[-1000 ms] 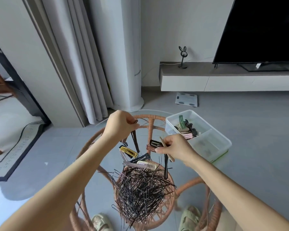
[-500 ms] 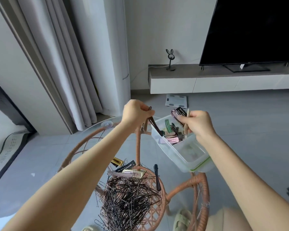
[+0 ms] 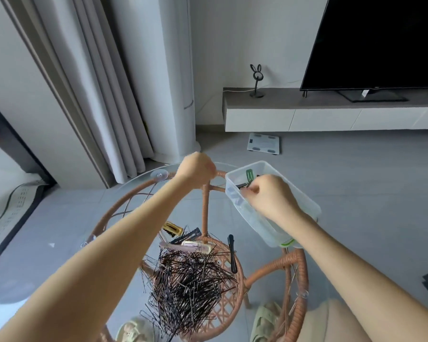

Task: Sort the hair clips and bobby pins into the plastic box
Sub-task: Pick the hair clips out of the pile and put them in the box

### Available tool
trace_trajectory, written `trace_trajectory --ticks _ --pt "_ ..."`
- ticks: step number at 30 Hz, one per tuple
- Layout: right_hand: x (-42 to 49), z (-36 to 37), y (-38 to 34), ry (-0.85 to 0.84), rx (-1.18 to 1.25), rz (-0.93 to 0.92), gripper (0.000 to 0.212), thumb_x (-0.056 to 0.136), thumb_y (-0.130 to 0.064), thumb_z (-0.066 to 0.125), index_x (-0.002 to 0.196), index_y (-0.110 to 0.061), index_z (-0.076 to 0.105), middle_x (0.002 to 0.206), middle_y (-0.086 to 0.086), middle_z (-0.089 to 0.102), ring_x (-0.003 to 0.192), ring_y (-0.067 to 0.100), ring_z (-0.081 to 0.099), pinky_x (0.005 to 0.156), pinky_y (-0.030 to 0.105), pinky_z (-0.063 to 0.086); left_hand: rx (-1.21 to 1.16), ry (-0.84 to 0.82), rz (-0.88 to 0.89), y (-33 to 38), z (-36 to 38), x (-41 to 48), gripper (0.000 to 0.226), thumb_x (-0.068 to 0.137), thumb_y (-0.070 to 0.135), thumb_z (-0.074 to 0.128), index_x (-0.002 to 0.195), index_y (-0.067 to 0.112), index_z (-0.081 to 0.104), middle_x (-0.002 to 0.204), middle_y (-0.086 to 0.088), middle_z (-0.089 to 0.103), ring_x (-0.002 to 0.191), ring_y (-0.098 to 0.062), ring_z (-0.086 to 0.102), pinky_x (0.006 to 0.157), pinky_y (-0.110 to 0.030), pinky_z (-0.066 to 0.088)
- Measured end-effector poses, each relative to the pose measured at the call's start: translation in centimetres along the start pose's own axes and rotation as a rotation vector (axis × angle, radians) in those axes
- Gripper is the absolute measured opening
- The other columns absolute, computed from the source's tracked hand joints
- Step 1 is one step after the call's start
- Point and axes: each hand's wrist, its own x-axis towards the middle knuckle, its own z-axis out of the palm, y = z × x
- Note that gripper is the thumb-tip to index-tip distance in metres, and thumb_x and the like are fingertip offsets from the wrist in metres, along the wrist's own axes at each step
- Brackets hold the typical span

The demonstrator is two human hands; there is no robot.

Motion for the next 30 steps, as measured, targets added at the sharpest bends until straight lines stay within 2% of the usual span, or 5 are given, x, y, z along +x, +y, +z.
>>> trace_trajectory --ticks 5,16,22,25,30 --pt "-4.2 6.1 -2.0 -0.442 -0.320 -0.018 0.047 0.087 -0.040 0.056 0.057 -0.011 0.034 0.060 0.000 0.040 0.068 0.024 0.050 0.051 0.026 0.033 0.247 -0.248 -0.027 -9.6 -1.0 -4.4 0.032 0.082 0.028 0.066 0.113 0.021 0.066 0.135 -0.001 0.055 0.123 -0.022 0.052 0.103 -0.034 0.042" --pt "-3.9 6.5 -4.5 -0.304 -0.008 0.027 0.033 0.092 -0.017 0.045 0.063 -0.016 0.028 0.060 -0.003 0.033 0.050 0.009 0.032 0.043 0.021 0.022 0.252 -0.345 0.106 -14.8 1.5 -5.7 0.055 0.077 0.041 0.068 0.128 0.035 0.050 0.156 -0.003 0.019 0.143 -0.027 0.017 0.115 -0.047 0.019" --pt "-1.5 10.0 -6.6 -0.390 -0.073 0.009 0.029 0.092 -0.031 0.048 0.104 -0.005 0.043 0.076 0.002 0.048 0.064 0.020 0.047 0.043 0.024 0.026 0.336 -0.287 0.214 -14.8 1.9 -5.3 0.037 0.076 0.046 0.067 0.110 0.032 0.061 0.139 0.003 0.043 0.126 -0.023 0.036 0.100 -0.038 0.033" --pt "-0.9 11.3 -6.8 -0.442 -0.108 0.052 0.031 0.088 -0.034 0.055 0.103 -0.007 0.052 0.096 0.008 0.058 0.072 0.020 0.050 0.044 0.023 0.029 0.360 -0.250 0.211 -14.5 2.2 -5.4 0.039 0.074 0.046 0.069 0.109 0.029 0.062 0.125 0.004 0.051 0.118 -0.021 0.039 0.092 -0.035 0.034" --pt "-1.1 10.1 -6.4 -0.367 0.106 0.073 0.019 0.081 -0.028 0.064 0.076 -0.013 0.053 0.063 -0.008 0.045 0.055 0.009 0.044 0.047 0.023 0.031 0.450 -0.221 0.286 -14.2 1.8 -4.9 0.036 0.077 0.047 0.067 0.102 0.023 0.063 0.108 0.006 0.064 0.110 -0.018 0.048 0.089 -0.030 0.026"
